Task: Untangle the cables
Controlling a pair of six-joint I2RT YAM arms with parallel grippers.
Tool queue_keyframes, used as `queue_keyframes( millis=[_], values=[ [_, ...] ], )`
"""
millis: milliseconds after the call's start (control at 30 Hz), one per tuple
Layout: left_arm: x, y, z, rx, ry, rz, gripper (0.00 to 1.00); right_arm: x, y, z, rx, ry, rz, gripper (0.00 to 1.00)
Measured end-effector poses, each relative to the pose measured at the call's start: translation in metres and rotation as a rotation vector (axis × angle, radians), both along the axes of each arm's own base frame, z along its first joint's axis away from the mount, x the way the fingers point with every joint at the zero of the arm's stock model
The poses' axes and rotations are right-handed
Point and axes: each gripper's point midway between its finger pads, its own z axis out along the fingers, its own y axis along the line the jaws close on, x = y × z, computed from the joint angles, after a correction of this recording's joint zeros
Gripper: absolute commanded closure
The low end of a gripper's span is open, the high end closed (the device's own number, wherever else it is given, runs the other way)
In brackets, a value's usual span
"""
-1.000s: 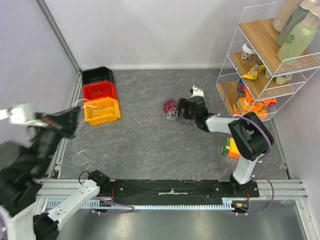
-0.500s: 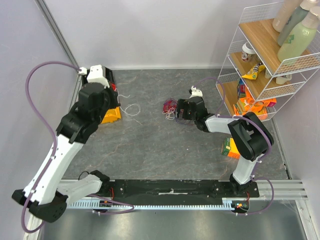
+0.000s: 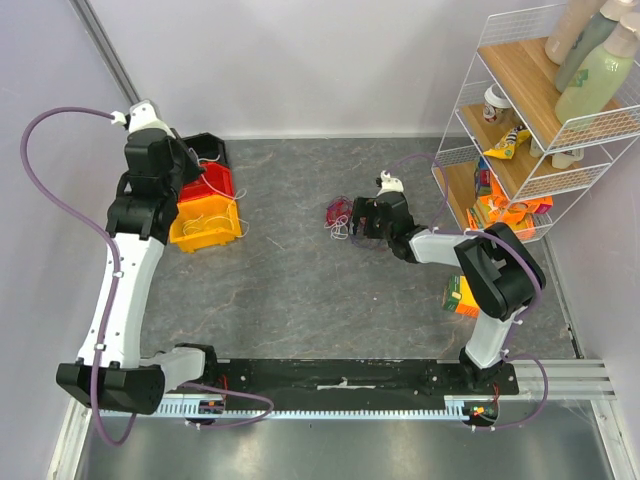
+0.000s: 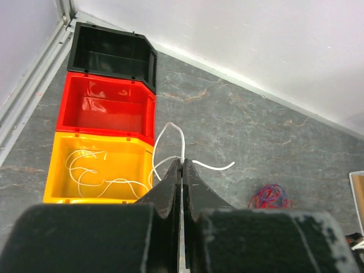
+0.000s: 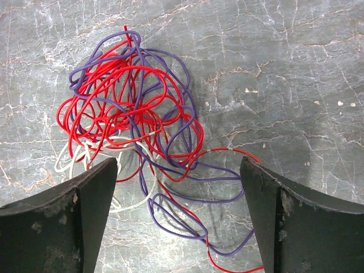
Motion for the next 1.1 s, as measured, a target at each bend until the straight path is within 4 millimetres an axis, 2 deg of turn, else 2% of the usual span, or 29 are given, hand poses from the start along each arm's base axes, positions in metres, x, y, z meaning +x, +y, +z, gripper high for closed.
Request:
queue_keyframes(
  millis=[233,400,567,833,967,1100],
  values=[
    [0.005,0.008,0.012,-0.085,-0.045,-0.007,0.98,0.001,0.002,-0.001,0.002,0.004,0.005,0.04],
    [0.008,0.014,0.039,-0.119,-0.115,0.005,0.98,0.001,0.002,-0.001,0.002,0.004,0.005,0.04],
    [0.014,0.031,0.056,-0.125,-0.159,0.055,0.99,0.001,0.002,-0.001,0.002,0.004,0.006,0.04],
    [0.028,0.052,0.047,-0.166,-0.141,0.119,0.99,0.0,0.003,-0.002,0.004,0.007,0.01,0.04],
    [0.028,0.046,0.056,-0.211,-0.166,0.092,0.98,0.0,0.004,-0.003,0.007,0.009,0.016,0.04],
    [0.012,0.026,0.08,-0.279,-0.24,0.0,0.98,0.001,0.005,-0.002,0.01,0.009,0.02,0.04]
  ],
)
